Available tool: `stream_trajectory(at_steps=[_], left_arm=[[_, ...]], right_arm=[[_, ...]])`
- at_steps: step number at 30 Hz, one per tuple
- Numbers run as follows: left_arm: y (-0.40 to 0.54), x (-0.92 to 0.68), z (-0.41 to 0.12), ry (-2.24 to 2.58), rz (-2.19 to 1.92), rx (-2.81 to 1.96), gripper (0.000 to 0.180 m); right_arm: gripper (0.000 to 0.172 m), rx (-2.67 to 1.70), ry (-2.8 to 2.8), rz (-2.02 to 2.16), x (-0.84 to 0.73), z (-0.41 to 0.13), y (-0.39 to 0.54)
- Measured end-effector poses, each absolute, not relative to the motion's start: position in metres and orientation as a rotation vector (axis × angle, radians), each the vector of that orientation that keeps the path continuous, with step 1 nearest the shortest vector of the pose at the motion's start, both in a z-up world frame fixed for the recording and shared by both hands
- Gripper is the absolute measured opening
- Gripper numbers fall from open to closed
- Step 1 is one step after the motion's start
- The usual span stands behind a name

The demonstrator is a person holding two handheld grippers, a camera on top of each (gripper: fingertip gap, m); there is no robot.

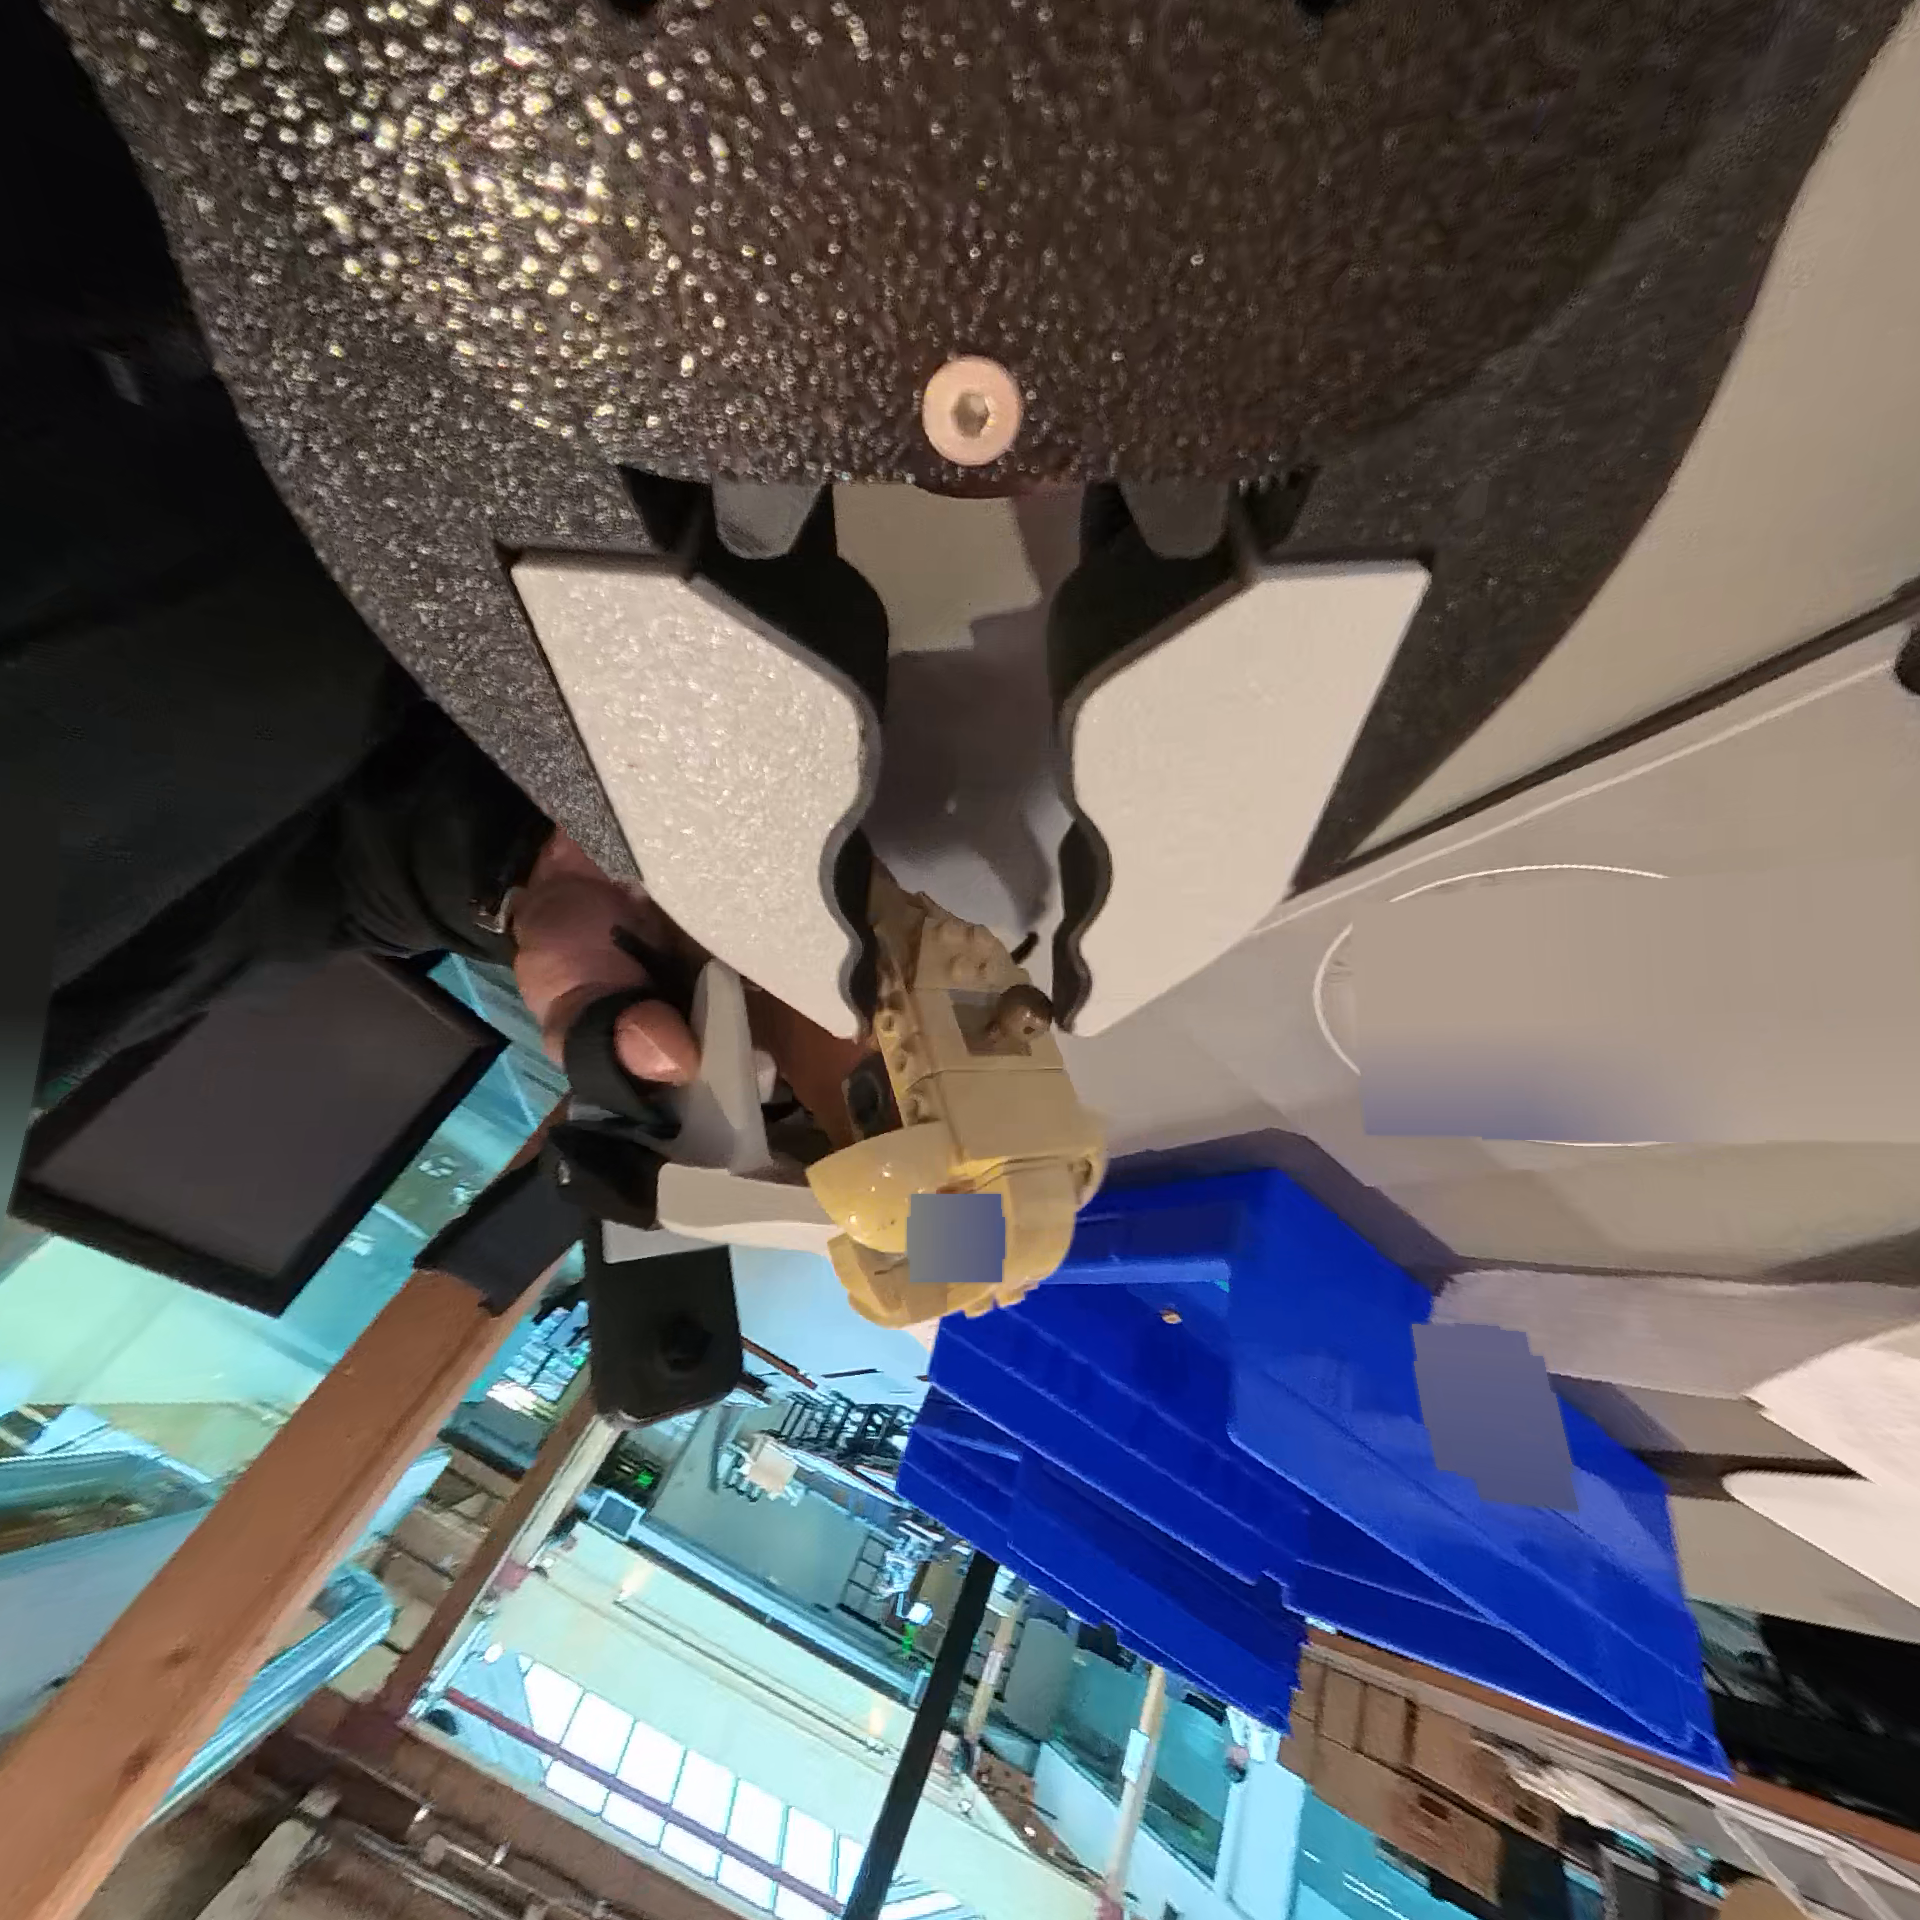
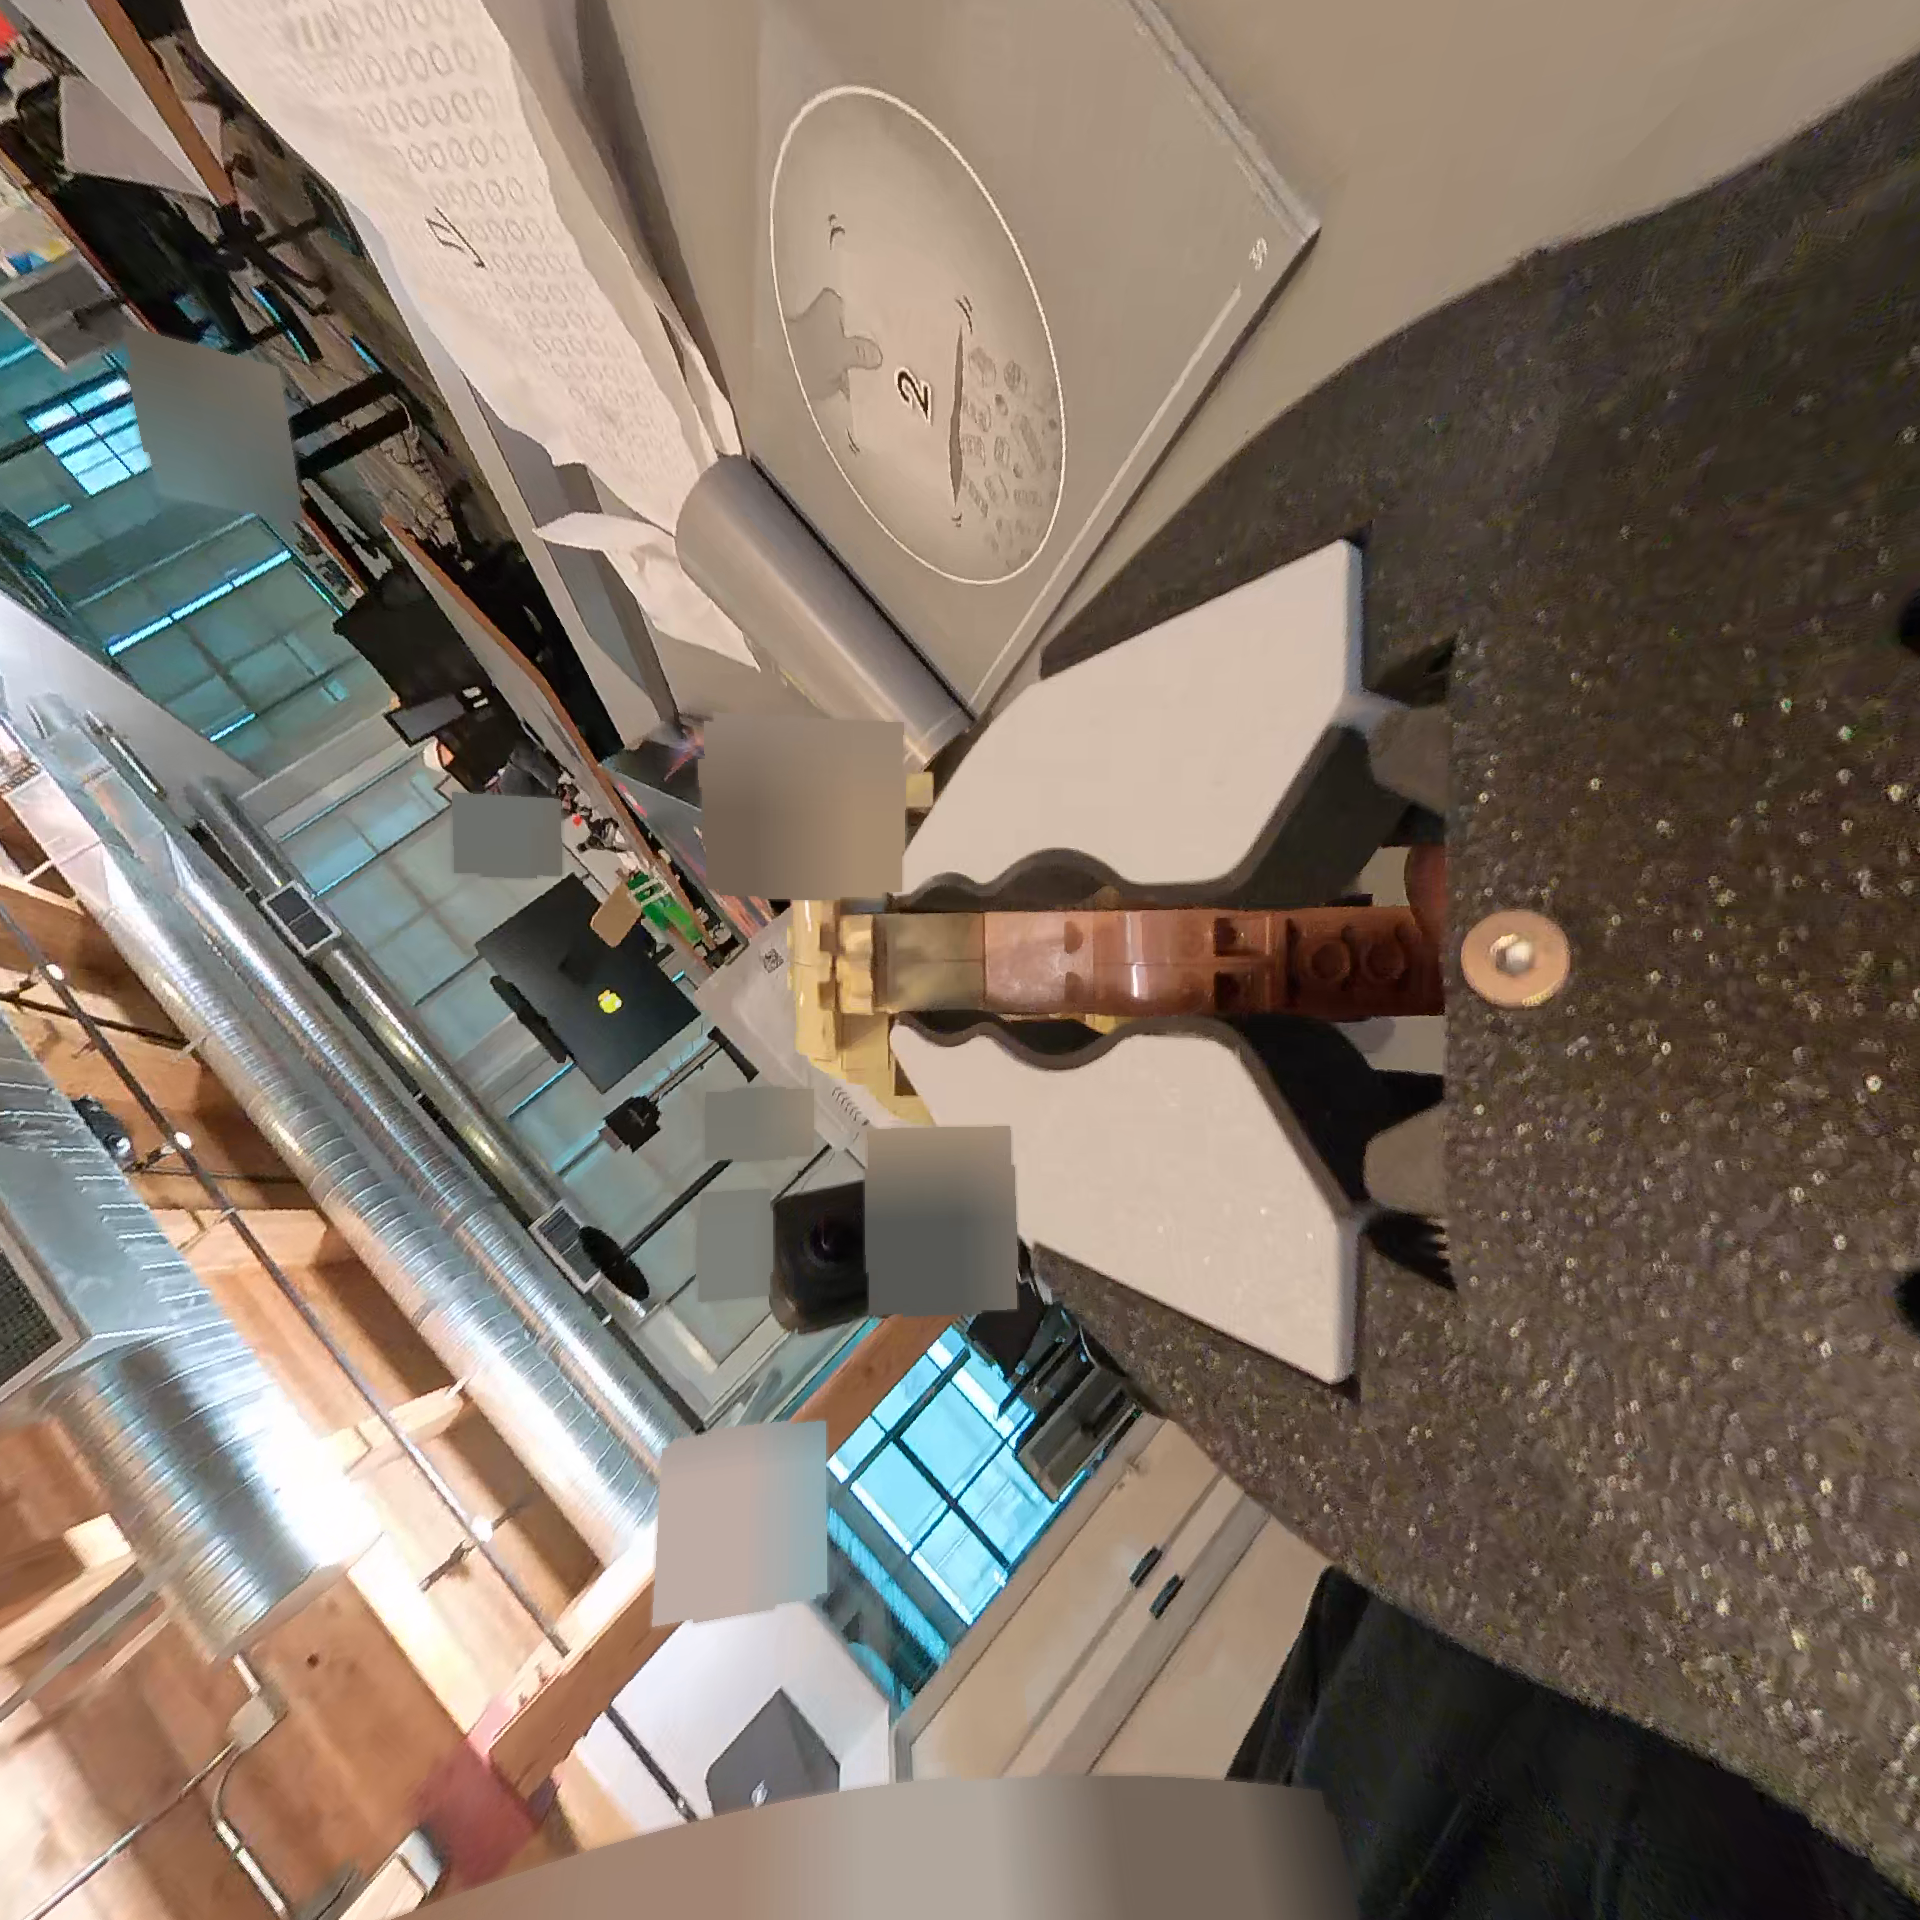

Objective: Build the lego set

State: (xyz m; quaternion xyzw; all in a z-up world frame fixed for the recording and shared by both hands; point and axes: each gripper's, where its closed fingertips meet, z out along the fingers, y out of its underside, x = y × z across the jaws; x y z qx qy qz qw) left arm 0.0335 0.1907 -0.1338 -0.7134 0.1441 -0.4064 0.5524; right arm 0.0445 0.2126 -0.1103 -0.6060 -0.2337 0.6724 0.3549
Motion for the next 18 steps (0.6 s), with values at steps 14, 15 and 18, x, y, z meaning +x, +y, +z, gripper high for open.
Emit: stream_trajectory(at_steps=[14,15,18], left_arm=[[0.179,0.044,-0.119,0.223,-1.436,-1.582,0.043],[0.179,0.044,-0.119,0.217,-1.436,-1.583,0.043],[0.18,0.043,-0.12,0.204,-1.43,-1.59,0.038]], right_arm=[[0.017,-1.429,-0.578,1.906,0.047,-0.091,0.204],[0.017,-1.43,-0.58,1.9,0.046,-0.091,0.203],[0.017,-1.427,-0.599,1.892,0.046,-0.091,0.202]])
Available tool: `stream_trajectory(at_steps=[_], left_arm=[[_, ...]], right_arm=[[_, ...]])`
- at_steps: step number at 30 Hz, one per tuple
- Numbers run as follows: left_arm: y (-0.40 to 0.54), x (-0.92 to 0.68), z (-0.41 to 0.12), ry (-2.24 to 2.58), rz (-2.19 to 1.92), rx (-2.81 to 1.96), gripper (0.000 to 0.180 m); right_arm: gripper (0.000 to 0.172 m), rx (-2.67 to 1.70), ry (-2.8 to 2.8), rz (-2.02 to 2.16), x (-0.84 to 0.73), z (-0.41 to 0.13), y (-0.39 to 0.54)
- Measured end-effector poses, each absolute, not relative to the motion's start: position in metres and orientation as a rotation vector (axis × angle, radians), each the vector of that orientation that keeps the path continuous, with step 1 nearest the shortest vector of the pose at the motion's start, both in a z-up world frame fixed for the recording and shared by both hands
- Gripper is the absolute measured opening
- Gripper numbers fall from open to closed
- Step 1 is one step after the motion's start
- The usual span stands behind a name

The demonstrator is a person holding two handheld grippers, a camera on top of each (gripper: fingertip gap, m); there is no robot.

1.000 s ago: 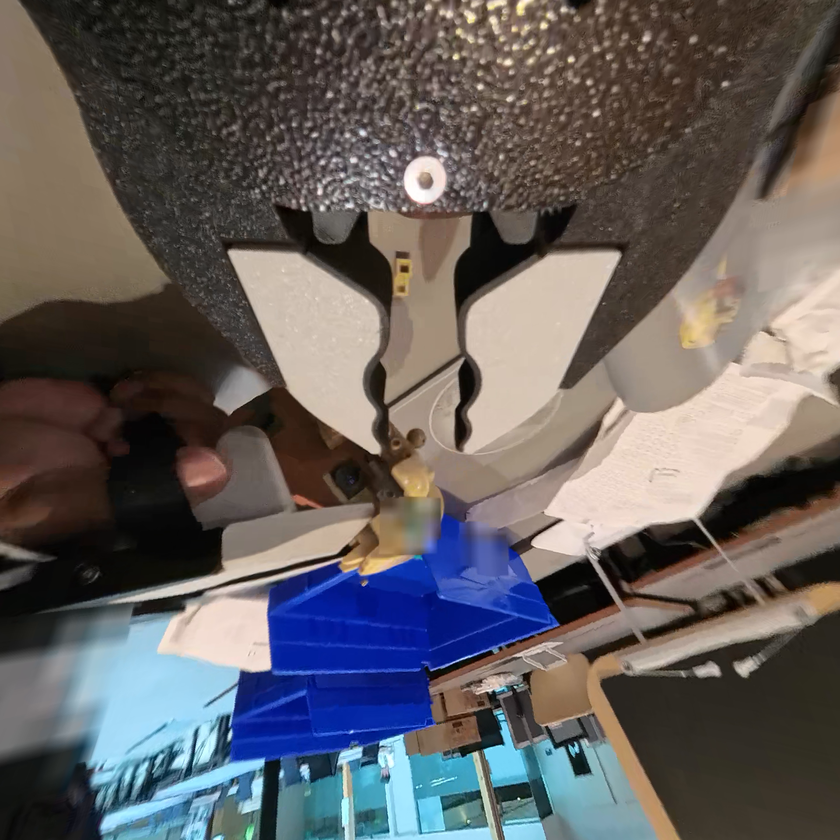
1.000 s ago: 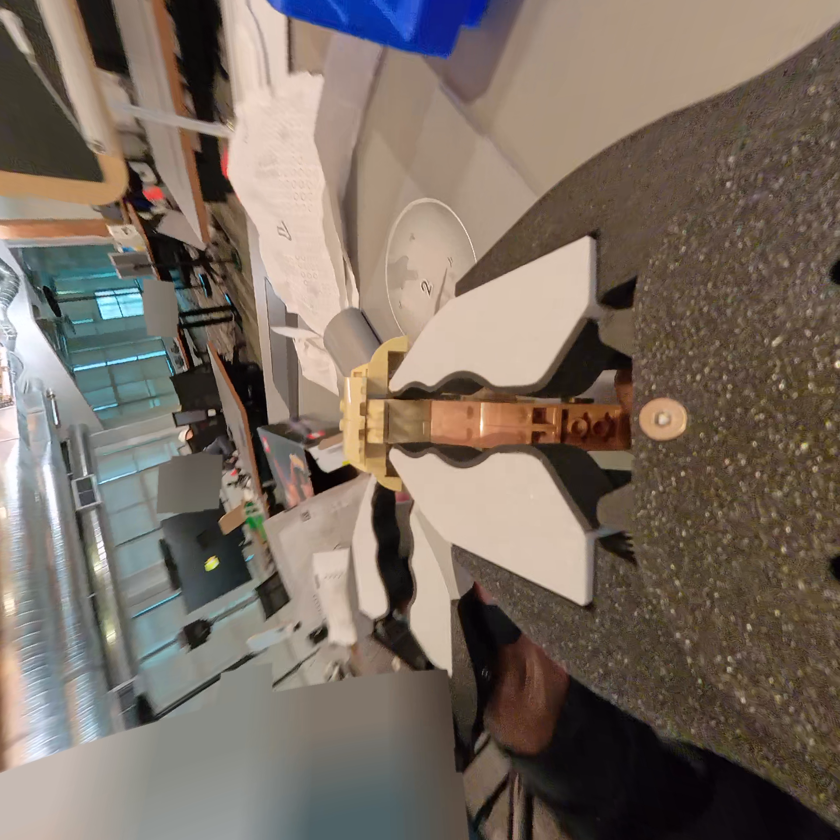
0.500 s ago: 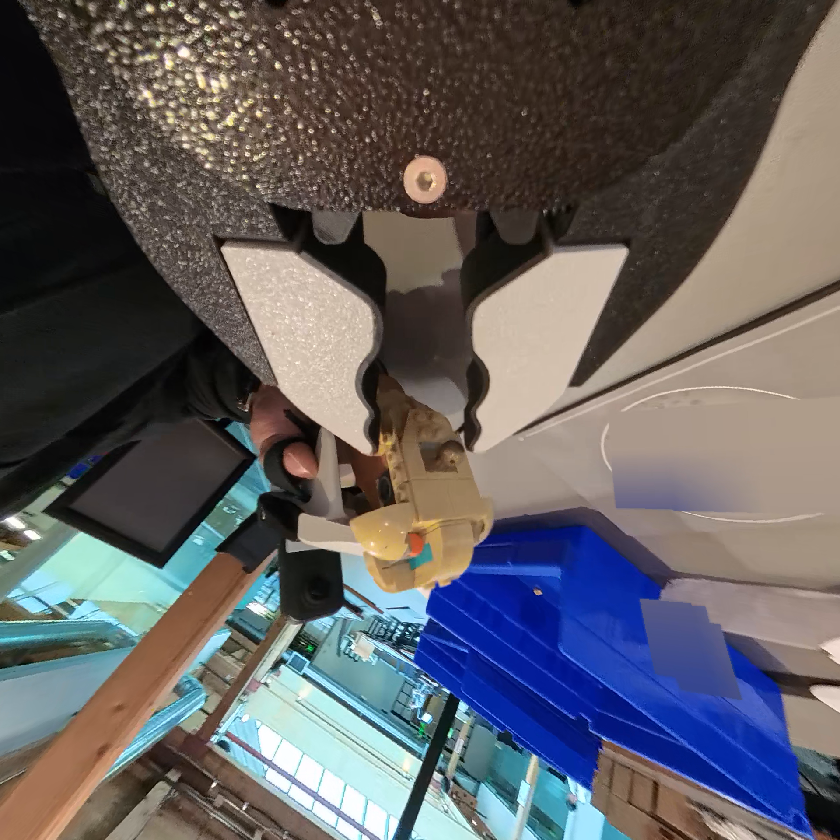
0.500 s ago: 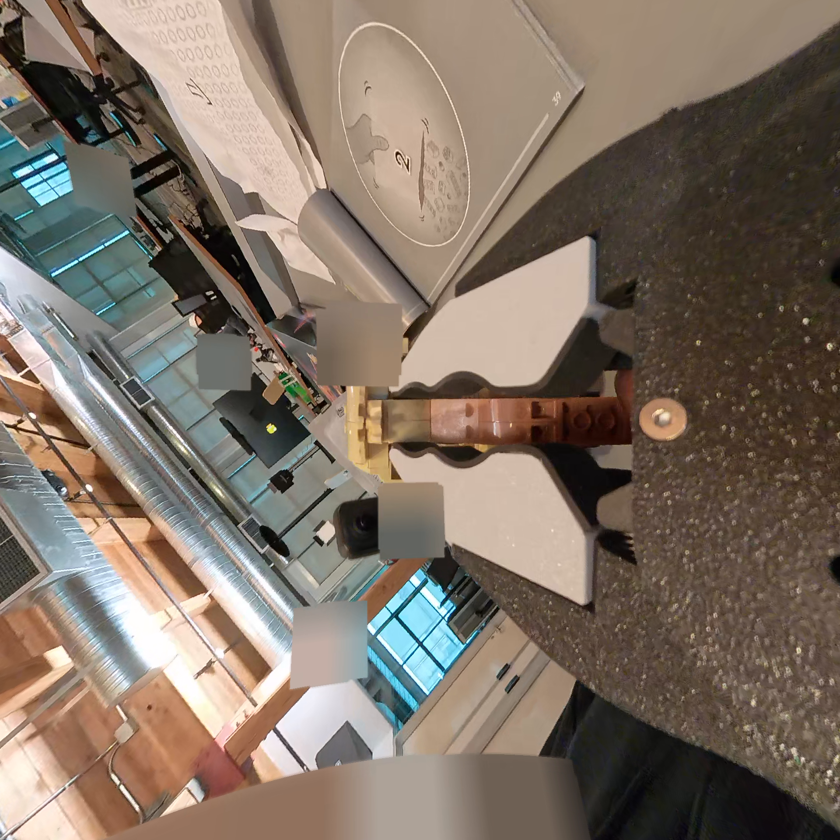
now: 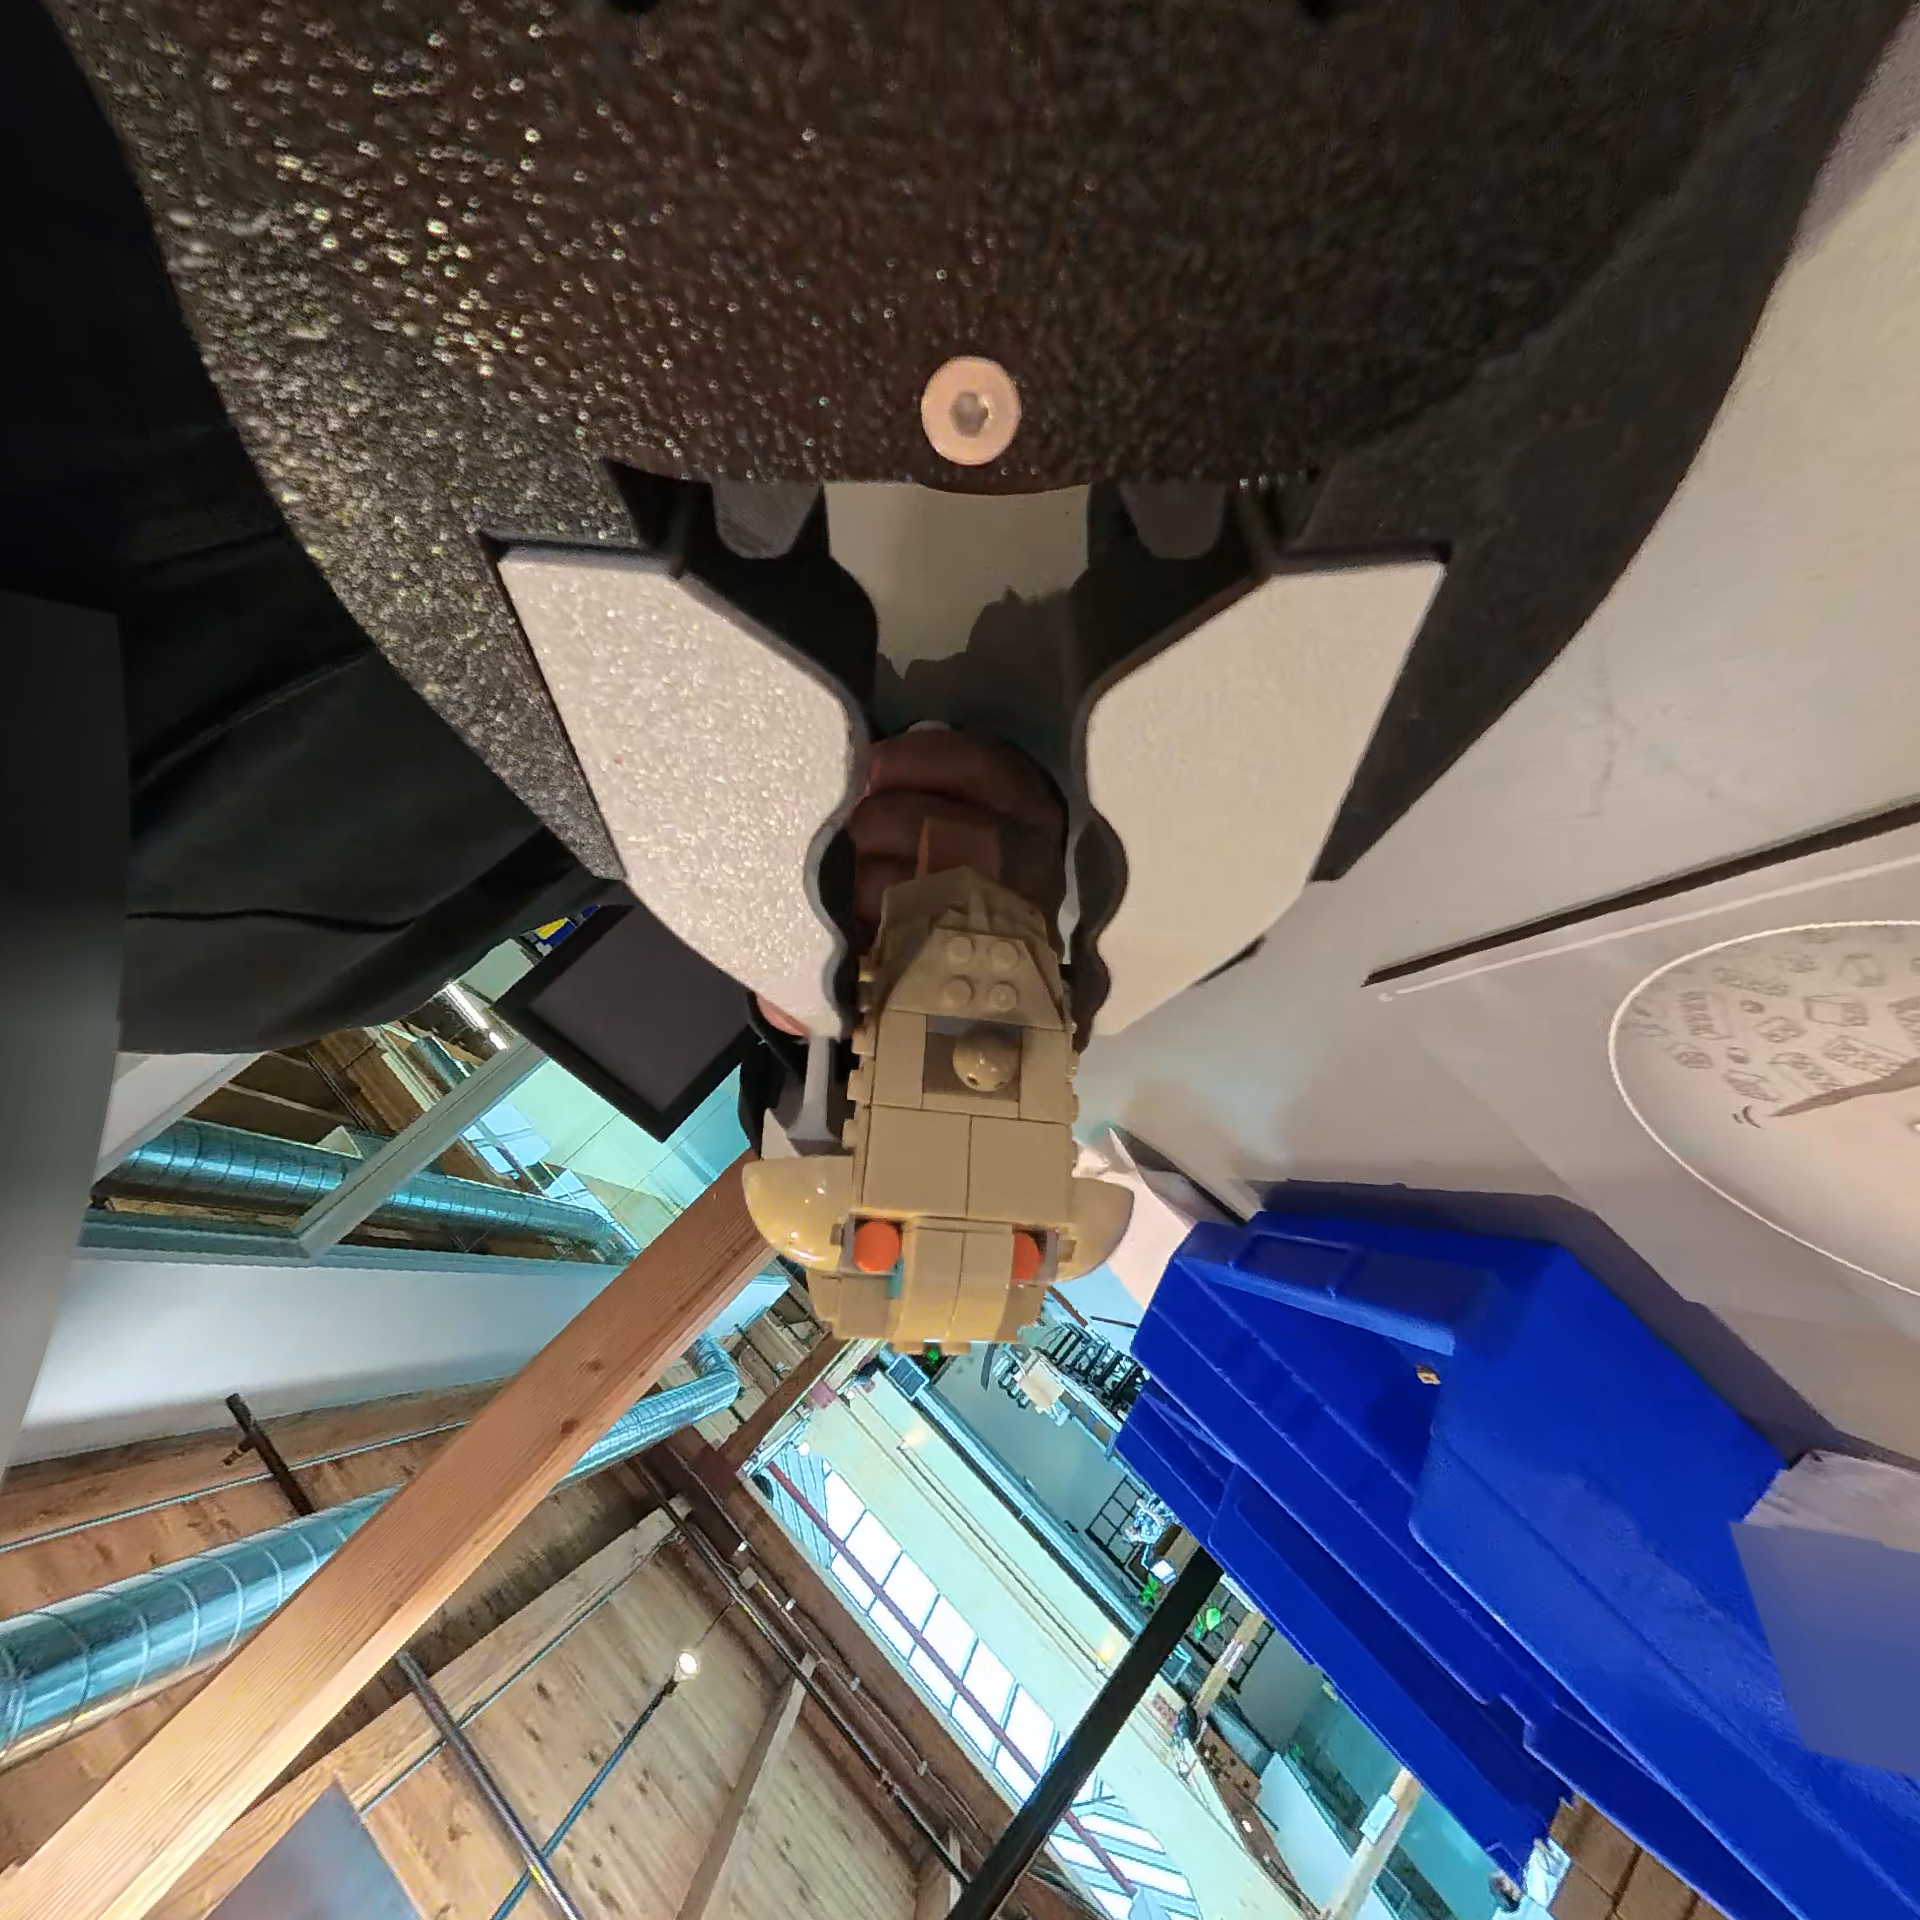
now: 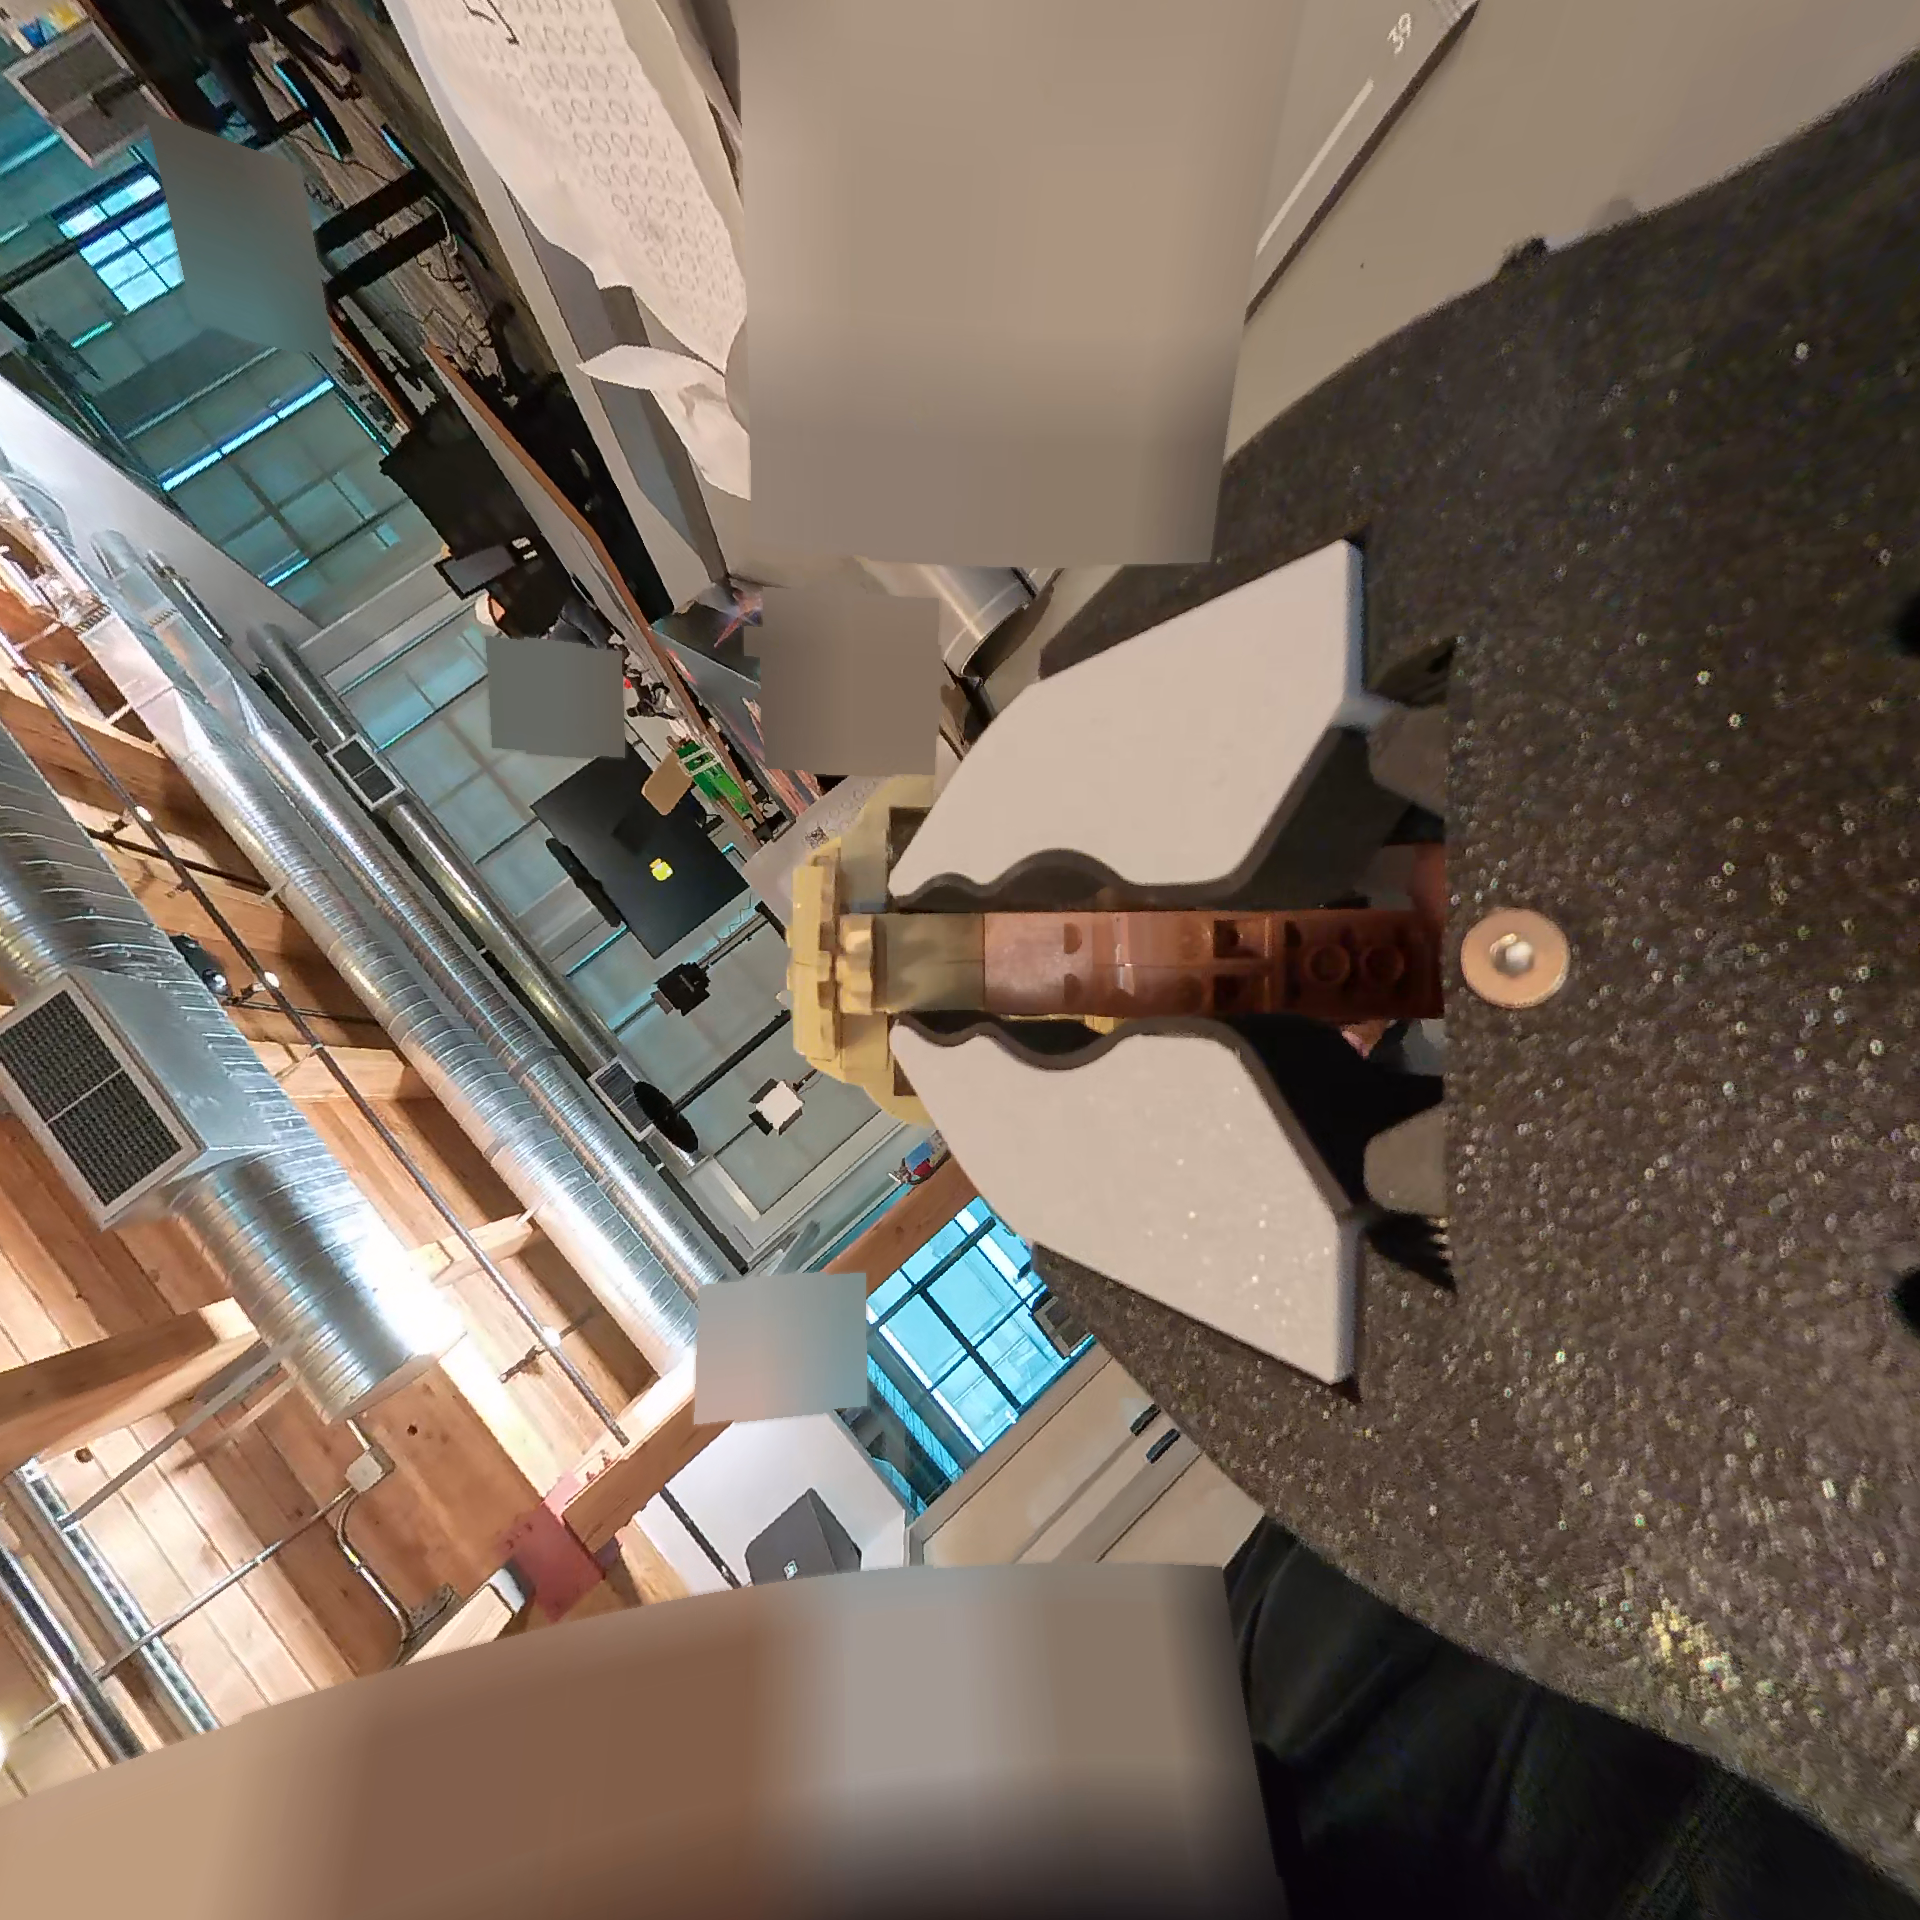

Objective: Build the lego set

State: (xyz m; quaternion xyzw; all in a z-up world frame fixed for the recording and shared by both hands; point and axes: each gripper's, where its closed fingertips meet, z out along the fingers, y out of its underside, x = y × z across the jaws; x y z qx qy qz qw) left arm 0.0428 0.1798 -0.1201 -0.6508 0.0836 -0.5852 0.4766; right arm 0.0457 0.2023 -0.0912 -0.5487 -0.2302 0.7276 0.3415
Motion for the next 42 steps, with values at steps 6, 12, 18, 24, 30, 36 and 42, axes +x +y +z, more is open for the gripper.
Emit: stream_trajectory(at_steps=[6,12,18,24,30,36,42], left_arm=[[0.182,0.039,-0.122,0.179,-1.42,-1.602,0.038],[0.183,0.038,-0.128,0.201,-1.359,-1.651,0.037],[0.183,0.037,-0.133,0.254,-1.258,-1.689,0.037],[0.183,0.04,-0.135,0.269,-1.251,-1.702,0.037],[0.179,0.04,-0.133,0.314,-1.22,-1.692,0.033],[0.175,0.024,-0.118,0.342,-0.934,-1.593,0.032],[0.18,0.024,-0.098,0.298,-0.471,-1.44,0.027]], right_arm=[[0.019,-1.485,-0.742,1.725,0.044,-0.102,0.201],[0.02,-1.55,-0.788,1.702,0.044,-0.112,0.201],[0.026,-1.62,-0.888,1.651,0.042,-0.126,0.197],[0.021,-1.61,-0.865,1.681,0.043,-0.125,0.196],[0.018,-1.494,-0.907,1.533,0.045,-0.117,0.192],[0.018,-1.406,-0.89,1.262,0.051,-0.111,0.204],[0.018,-1.476,-0.858,0.994,0.046,-0.124,0.216]])
